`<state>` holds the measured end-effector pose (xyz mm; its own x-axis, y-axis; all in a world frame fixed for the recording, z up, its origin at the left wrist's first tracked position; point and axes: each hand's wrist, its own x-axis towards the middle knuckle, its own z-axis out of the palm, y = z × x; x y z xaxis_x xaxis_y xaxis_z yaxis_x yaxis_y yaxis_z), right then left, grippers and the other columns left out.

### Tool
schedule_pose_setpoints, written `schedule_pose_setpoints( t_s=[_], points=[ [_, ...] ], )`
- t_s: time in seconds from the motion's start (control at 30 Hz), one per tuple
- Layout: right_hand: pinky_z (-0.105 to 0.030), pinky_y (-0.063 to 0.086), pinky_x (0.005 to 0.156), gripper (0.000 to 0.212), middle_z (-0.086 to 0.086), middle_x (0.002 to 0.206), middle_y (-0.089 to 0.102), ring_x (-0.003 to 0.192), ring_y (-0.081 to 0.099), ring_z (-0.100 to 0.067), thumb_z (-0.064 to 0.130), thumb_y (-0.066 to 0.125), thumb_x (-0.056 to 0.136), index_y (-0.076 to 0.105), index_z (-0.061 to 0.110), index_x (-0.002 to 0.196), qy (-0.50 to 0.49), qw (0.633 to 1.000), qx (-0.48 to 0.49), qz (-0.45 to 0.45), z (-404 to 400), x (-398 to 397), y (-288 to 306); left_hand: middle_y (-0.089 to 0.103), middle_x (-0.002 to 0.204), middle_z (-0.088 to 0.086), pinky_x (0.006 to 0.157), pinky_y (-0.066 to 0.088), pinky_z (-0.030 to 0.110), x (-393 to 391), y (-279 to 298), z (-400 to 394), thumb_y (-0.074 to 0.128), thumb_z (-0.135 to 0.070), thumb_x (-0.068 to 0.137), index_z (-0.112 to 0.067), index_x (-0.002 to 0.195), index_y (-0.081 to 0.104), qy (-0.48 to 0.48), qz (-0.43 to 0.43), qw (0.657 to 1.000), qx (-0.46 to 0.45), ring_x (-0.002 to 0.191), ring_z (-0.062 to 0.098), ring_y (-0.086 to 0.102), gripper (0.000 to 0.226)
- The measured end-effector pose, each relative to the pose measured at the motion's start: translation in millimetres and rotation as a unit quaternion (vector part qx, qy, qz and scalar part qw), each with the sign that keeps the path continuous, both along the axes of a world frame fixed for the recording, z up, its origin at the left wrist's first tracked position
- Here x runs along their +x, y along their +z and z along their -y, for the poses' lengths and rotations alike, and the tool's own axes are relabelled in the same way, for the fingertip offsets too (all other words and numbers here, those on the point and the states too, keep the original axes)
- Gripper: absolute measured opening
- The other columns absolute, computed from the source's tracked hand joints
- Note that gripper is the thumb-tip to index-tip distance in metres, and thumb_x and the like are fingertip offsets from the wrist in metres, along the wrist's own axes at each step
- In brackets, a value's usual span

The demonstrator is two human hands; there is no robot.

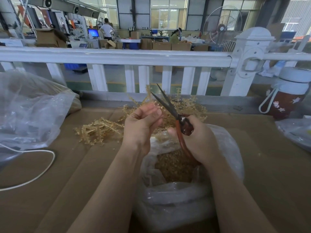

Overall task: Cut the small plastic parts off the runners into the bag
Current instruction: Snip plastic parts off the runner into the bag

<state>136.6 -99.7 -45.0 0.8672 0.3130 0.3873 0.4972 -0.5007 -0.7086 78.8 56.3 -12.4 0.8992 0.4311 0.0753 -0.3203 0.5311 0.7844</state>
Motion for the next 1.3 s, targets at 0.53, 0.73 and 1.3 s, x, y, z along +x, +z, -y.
schedule_pose_setpoints(
  t_s=[0.53, 0.73, 1.3],
  points=[
    [-0.013, 0.033, 0.055, 0.049, 0.021, 0.073, 0.059, 0.070, 0.053, 0.006, 0.078, 0.067, 0.074, 0.061, 0.033, 0.089, -0.039, 0.991, -0.098, 0.086, 2, -2, -2, 0.073, 0.088, 0.010, 0.072, 0.057, 0.024, 3, -5, -5, 0.063, 0.013, 0.083, -0.004, 0.094, 0.068, 0.051, 0.048, 0.995, 0.067, 0.081, 0.018, 0.071, 0.020],
    [-0.017, 0.038, 0.054, 0.049, 0.018, 0.069, 0.061, 0.066, 0.055, 0.003, 0.079, 0.067, 0.074, 0.064, 0.031, 0.087, -0.039, 0.991, -0.103, 0.077, 2, -2, -2, 0.067, 0.093, 0.017, 0.078, 0.058, 0.028, 1, -4, -6, 0.064, 0.012, 0.082, -0.001, 0.100, 0.066, 0.053, 0.044, 0.994, 0.081, 0.085, 0.022, 0.067, 0.023],
    [-0.011, 0.030, 0.052, 0.067, 0.026, 0.065, 0.056, 0.062, 0.052, 0.009, 0.099, 0.040, 0.055, 0.059, 0.041, 0.084, -0.030, 0.992, -0.081, 0.089, 1, -6, 2, 0.074, 0.079, 0.006, 0.065, 0.057, 0.021, -2, -4, -14, 0.062, 0.017, 0.081, -0.004, 0.090, 0.069, 0.048, 0.025, 0.995, 0.078, 0.070, 0.014, 0.071, 0.023]
  ],
)
